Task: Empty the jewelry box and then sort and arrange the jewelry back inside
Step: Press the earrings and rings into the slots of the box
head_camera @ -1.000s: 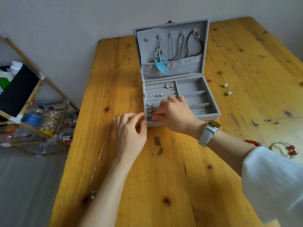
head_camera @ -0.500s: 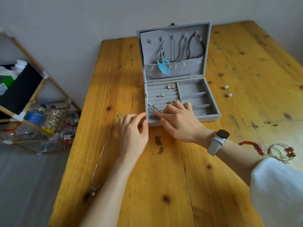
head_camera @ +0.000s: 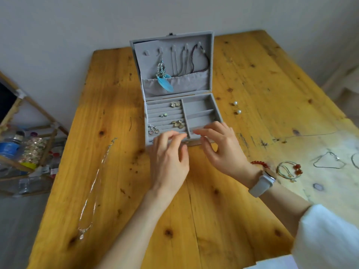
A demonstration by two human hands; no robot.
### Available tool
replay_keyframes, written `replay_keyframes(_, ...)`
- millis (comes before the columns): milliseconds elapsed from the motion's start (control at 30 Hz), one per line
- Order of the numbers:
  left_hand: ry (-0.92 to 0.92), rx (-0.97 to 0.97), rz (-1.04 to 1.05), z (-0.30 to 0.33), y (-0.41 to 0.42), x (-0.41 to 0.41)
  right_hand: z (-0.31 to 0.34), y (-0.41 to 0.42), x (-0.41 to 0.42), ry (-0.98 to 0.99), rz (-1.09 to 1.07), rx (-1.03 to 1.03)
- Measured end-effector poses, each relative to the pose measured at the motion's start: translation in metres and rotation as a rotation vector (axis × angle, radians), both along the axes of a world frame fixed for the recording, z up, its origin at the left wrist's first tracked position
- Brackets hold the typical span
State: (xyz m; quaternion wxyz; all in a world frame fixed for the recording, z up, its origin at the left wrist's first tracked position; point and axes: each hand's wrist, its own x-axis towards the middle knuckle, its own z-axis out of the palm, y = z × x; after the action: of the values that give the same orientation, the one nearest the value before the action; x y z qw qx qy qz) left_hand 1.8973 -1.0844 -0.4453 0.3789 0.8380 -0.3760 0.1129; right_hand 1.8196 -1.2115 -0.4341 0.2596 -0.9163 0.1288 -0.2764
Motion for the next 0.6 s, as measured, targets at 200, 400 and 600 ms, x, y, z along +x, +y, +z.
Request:
replay_keyframes(200,0.102,0.098,-0.335,-0.002,-0.065,-0.053,-0.015,-0.078,-0.079,0.117,-0.362,0.002)
replay_keyframes(400,0.062,0.209,-0.294,-0.027,-0.096,-0.075,-0.028,-0.107,-0.104,0.293,-0.421,-0.002)
replay_keyframes(600,0.062,0.22,-0.247,-0.033,-0.096,-0.073,-0.03,-0.103,-0.099,0.305,-0.408,-0.011)
